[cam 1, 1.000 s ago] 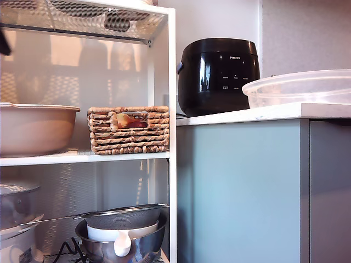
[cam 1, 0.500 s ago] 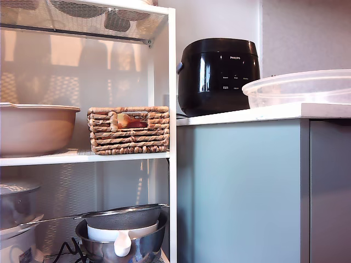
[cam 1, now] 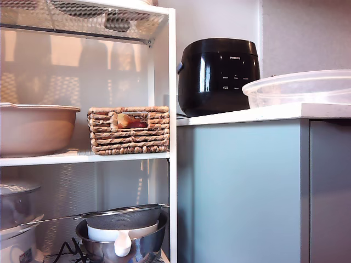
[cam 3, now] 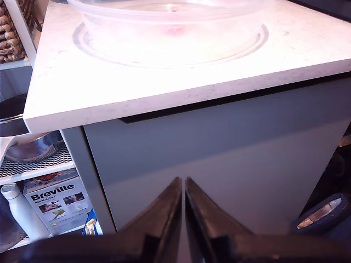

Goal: Pick up the plastic microwave lid from the shelf, then place it on the counter next to you

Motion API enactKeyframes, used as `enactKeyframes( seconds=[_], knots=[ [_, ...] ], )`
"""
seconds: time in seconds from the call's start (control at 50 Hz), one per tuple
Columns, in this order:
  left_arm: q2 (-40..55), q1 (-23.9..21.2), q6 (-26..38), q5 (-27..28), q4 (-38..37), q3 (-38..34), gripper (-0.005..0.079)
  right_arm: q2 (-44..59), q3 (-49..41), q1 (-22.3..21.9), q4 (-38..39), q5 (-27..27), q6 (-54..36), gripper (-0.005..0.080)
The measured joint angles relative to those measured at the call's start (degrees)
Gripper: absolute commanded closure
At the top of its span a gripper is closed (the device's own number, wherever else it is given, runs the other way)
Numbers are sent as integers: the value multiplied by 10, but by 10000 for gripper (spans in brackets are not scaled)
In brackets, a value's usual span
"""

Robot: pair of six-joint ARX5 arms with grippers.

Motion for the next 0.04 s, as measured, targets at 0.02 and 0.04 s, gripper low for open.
enactKeyframes(
  seconds=[0.02,0.04],
  knots=[
    [-5,0,0,0,-4,-1,762,0,0,0,0,0,0,764],
    [-9,0,-1,0,-7,-2,762,0,0,0,0,0,0,764]
  ],
)
